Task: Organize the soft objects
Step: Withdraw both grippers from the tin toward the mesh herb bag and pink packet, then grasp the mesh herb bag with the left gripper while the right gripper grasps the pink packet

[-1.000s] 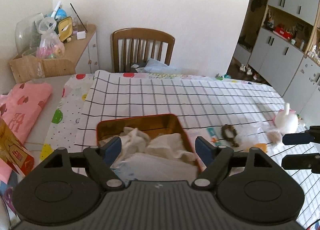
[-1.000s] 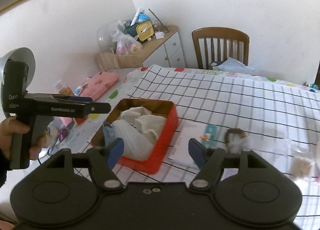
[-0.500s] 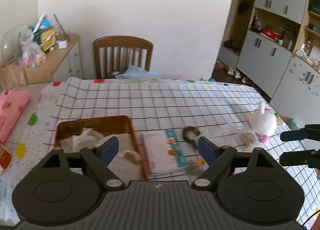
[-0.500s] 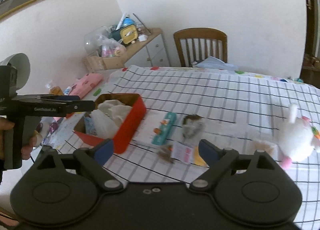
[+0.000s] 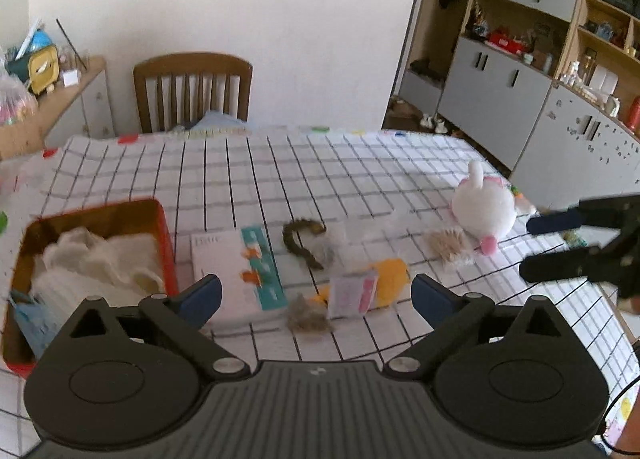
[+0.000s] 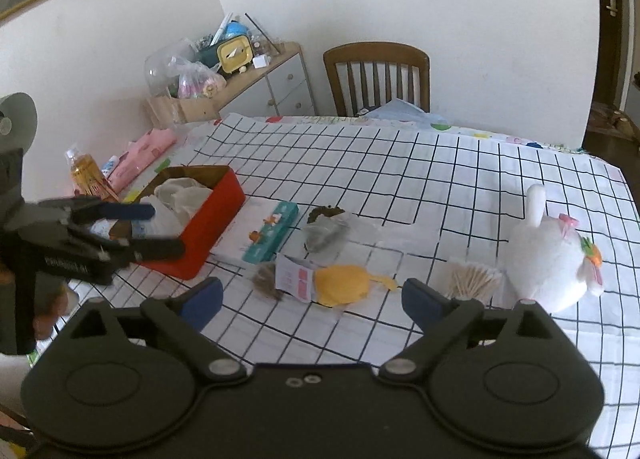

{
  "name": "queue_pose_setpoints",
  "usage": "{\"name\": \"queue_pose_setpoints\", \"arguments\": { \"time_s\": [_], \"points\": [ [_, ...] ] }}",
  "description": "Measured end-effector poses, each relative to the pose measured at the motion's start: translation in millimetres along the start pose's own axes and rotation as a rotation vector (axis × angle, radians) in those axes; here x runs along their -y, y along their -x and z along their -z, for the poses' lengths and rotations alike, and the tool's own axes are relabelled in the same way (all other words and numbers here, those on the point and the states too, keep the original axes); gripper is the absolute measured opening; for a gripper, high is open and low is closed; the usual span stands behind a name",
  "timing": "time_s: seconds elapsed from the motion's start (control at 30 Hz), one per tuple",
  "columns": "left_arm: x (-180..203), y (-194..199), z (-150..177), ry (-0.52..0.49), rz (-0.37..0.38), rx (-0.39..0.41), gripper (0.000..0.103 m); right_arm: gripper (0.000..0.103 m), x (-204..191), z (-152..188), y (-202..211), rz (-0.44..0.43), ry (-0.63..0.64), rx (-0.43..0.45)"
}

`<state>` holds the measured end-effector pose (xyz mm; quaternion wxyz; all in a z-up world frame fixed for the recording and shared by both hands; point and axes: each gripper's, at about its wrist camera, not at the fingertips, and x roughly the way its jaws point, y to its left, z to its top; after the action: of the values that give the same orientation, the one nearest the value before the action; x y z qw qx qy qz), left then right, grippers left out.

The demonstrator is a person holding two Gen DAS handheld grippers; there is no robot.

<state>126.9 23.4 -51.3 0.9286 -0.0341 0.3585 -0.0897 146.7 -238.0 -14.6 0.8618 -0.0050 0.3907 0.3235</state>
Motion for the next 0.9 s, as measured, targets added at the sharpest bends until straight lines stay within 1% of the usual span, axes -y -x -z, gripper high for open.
{"name": "queue_pose_setpoints", "arguments": {
  "time_s": [0.17,0.37,0.47,0.53,0.6,0.77,0.9],
  "points": [
    [4.5,-21.9,17.0,-0.011,-0.049,-0.011,0.102,0.096,8.5,-5.0,-16.8,-0.009,0.006,-0.037],
    [1.5,-51.1,28.6,-0.011,-0.058,-0.04,0.102,0.095,10.6,-10.4,-46.7,-0.031,0.044,-0.097],
    [-0.5,-62.9,34.8,-0.007,-0.056,-0.035,0.102,0.093,9.0,-15.2,-64.4,-0.058,0.074,-0.13],
    [-0.8,-70.7,38.7,-0.01,-0.063,-0.037,0.102,0.091,7.2,-18.6,-74.5,-0.065,0.095,-0.142],
    [-2.1,-77.9,42.9,-0.008,-0.074,-0.044,0.102,0.084,5.3,-21.4,-83.8,-0.079,0.119,-0.157],
    [-7.0,-90.1,48.0,0.011,-0.102,-0.051,0.102,0.077,-0.8,-27.8,-107.7,-0.101,0.185,-0.19],
    [-8.6,-96.4,49.4,0.03,-0.105,-0.053,0.101,0.073,-6.6,-31.3,-128.0,-0.117,0.242,-0.225]
  ]
}}
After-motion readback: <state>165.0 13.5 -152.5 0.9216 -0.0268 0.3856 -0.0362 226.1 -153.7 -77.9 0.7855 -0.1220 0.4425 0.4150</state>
